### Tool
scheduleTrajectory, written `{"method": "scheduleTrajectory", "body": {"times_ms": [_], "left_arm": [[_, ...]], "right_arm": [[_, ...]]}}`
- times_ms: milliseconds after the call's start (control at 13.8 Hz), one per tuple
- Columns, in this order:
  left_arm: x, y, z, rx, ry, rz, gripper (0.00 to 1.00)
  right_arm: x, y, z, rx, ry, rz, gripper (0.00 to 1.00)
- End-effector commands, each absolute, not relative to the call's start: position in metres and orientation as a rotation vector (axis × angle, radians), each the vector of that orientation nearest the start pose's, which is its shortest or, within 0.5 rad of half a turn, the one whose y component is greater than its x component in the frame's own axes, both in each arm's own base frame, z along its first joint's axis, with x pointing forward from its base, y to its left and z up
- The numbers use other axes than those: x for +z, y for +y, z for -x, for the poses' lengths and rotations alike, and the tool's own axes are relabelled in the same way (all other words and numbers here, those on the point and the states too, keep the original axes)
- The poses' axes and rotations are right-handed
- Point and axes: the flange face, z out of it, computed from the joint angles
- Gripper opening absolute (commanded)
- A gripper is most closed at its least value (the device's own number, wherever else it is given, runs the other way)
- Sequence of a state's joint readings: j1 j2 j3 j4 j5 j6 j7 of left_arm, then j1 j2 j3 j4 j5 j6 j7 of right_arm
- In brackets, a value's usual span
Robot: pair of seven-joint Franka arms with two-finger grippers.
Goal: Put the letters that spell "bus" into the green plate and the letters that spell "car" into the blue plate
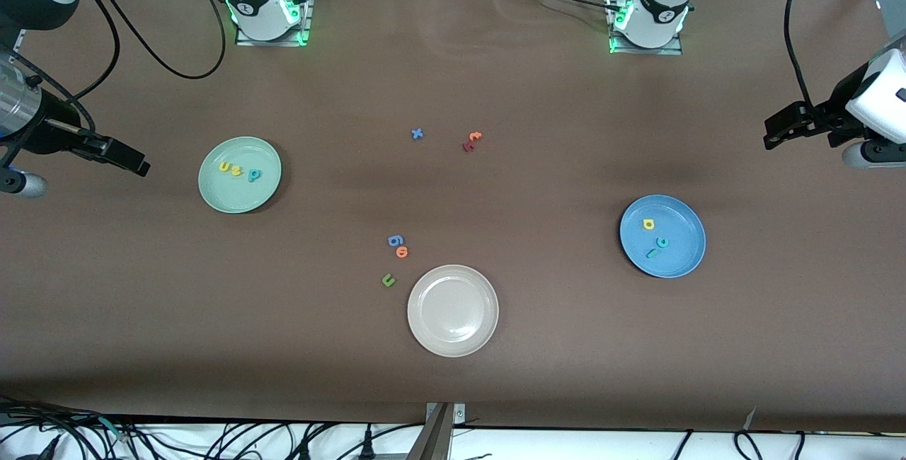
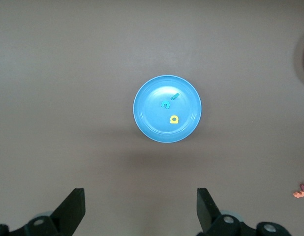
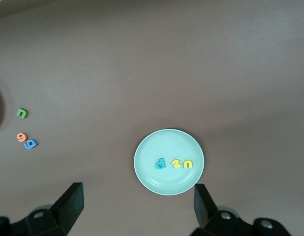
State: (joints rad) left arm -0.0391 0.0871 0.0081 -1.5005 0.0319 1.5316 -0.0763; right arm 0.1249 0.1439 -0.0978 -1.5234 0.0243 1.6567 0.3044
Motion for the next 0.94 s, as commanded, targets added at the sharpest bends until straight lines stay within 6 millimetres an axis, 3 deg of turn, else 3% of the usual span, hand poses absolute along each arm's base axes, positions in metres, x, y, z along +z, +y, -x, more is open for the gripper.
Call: {"method": "scheduleTrajectory", "body": {"times_ms": [0,871], "left_arm": [[0.6054,-0.0149,-0.5734,0.086,-0.036,3.086,1.0],[0.6011,-0.0178,-0.5755,0.096,-0.029,3.087,1.0]], "right_arm": [[0.5805,0.0222,-0.5976,-0.012,0.416,3.113,0.99],[0.5844,0.0154,-0.5962,-0.008,0.423,3.103,1.0]]}}
